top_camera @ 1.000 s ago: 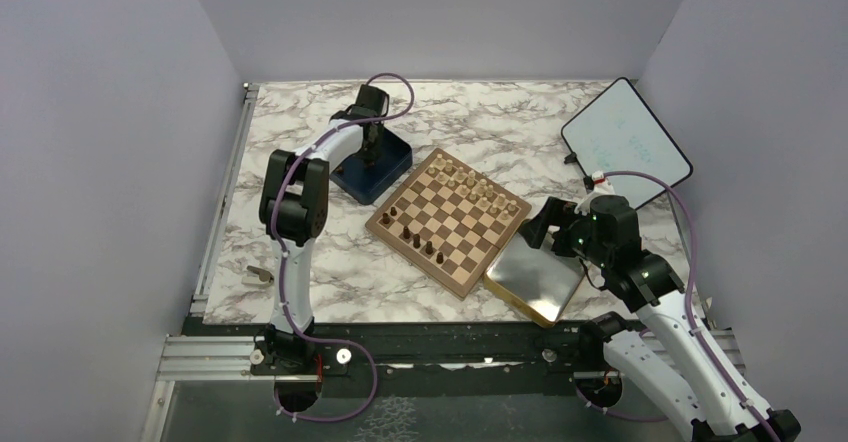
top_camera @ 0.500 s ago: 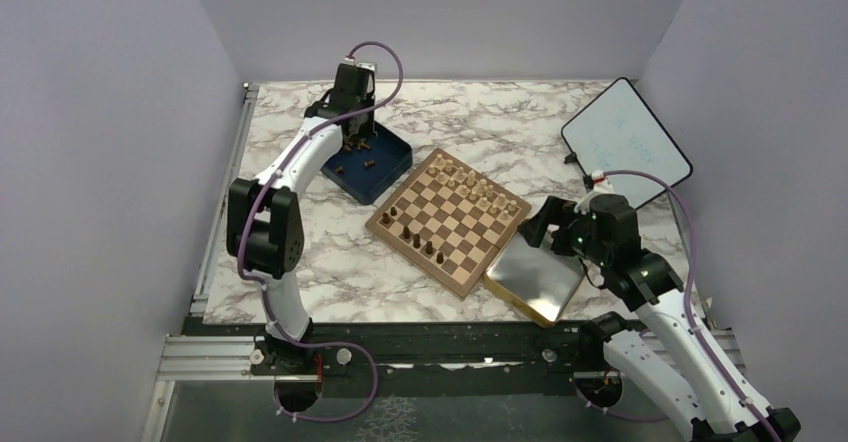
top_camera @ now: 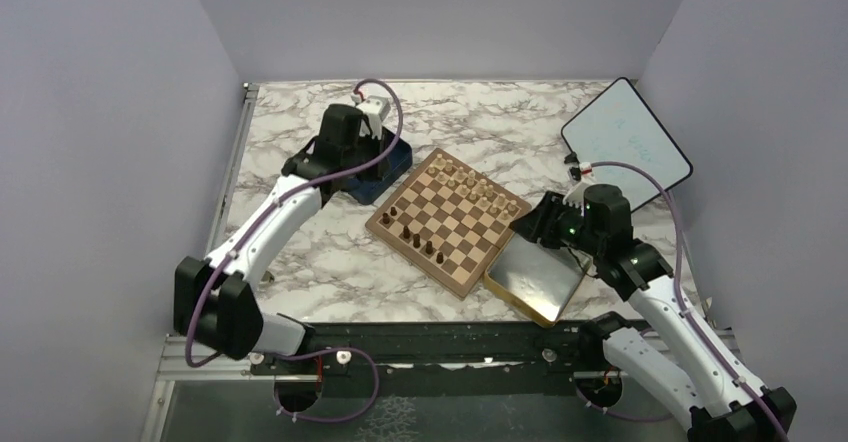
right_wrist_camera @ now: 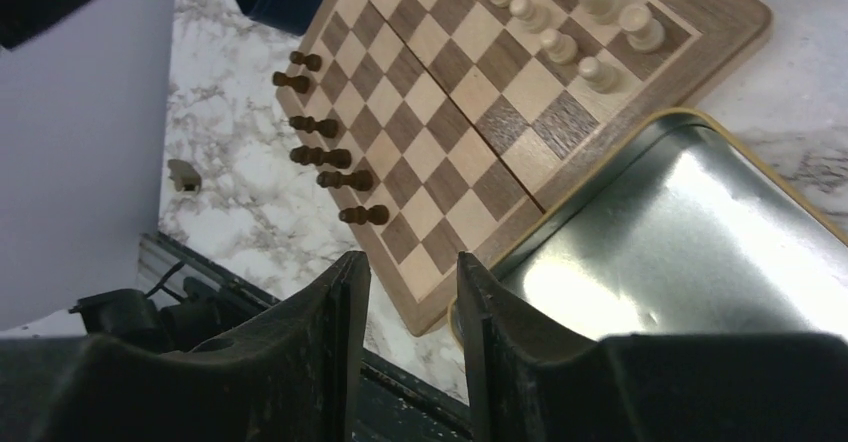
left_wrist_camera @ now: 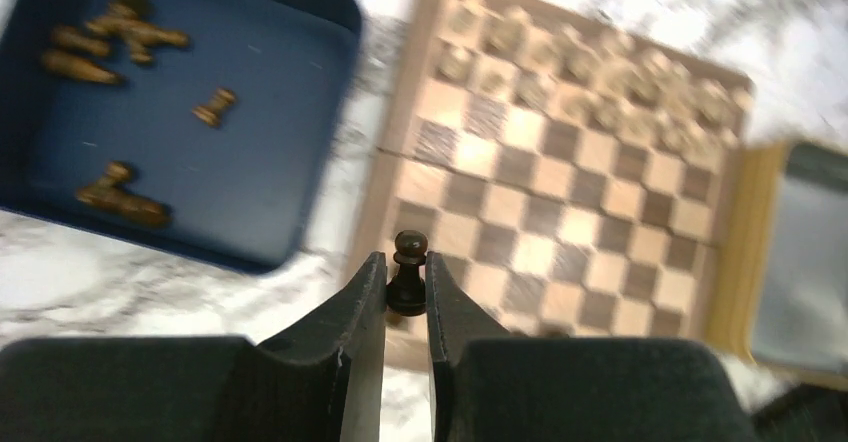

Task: Set up the chess pieces on the board
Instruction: Place the chess piece on the chessboard.

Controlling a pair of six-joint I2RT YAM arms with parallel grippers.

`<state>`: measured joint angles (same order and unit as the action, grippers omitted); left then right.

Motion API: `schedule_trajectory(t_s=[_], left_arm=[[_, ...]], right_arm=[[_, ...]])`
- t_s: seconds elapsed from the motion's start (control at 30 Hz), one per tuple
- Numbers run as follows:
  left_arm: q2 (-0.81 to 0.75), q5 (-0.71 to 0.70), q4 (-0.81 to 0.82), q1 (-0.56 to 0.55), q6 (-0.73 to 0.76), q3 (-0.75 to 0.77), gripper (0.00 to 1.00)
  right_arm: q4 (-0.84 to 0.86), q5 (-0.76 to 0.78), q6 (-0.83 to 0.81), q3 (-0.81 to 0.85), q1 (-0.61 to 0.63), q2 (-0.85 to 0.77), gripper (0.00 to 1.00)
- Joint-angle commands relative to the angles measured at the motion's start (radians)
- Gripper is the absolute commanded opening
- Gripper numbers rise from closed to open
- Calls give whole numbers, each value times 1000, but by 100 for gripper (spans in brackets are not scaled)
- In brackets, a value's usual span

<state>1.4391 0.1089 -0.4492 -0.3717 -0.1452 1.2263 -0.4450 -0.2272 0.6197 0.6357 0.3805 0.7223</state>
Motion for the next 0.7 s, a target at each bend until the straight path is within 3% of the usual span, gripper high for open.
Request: schedule_trajectory(t_s=[0.0, 0.17, 0.67], left_arm=[[-174, 160, 87, -94, 39, -145, 17], [-285, 209, 118, -198, 111, -258, 18], [-361, 237, 173, -259, 236, -353, 18]], right_arm=[[151, -136, 53, 42, 5, 42, 41], [246, -223, 106, 77, 5, 141, 38], [396, -364, 242, 172, 7, 362, 41]])
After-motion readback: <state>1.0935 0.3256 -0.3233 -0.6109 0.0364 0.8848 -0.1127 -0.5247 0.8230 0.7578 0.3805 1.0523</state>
